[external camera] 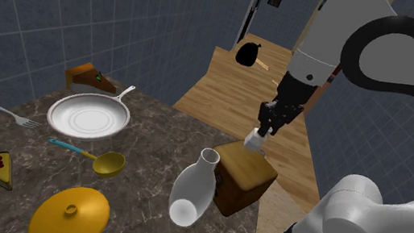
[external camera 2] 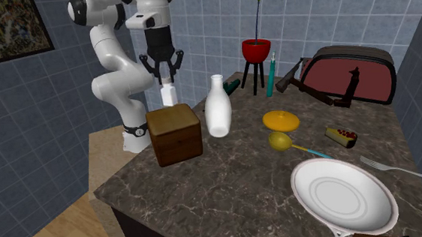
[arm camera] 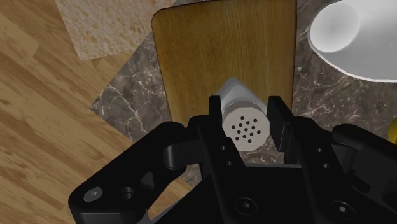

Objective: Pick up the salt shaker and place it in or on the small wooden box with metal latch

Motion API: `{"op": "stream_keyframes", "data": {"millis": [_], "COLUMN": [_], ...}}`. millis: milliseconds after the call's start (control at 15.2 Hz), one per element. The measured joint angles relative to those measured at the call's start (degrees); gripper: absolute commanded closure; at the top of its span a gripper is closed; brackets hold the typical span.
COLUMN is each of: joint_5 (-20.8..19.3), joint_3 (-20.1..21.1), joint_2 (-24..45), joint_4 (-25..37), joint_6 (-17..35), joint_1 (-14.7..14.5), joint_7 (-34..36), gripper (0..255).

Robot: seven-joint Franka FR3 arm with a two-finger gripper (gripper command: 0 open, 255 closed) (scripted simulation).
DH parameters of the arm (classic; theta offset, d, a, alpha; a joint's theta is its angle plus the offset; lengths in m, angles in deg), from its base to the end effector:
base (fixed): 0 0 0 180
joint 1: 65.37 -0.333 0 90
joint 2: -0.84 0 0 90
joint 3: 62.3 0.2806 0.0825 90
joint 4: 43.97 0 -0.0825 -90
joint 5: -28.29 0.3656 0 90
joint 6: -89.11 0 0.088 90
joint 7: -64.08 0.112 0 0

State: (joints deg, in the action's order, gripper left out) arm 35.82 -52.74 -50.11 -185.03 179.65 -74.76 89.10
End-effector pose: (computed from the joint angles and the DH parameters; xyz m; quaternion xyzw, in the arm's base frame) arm 0.2686 0.1173 0.5396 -0.9965 0.0840 0.0000 0.0011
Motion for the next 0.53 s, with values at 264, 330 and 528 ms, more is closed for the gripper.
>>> {"op": "stream_keyframes", "data": {"millis": [264, 330, 528], "joint_5": [0.4, 0.5, 0.8], "joint_3": [0.3, 0.4, 0.7], "joint_2": [-0.7, -1.1, -1.4], "joint_4": [-3.5, -4.5, -6.8], "joint_6": [2.8, 3.4, 5.4], "joint_1": [-0.2, -0.3, -0.4], "joint_7": [-0.1, -0.1, -0.1], "gripper": [255, 255, 255]}}
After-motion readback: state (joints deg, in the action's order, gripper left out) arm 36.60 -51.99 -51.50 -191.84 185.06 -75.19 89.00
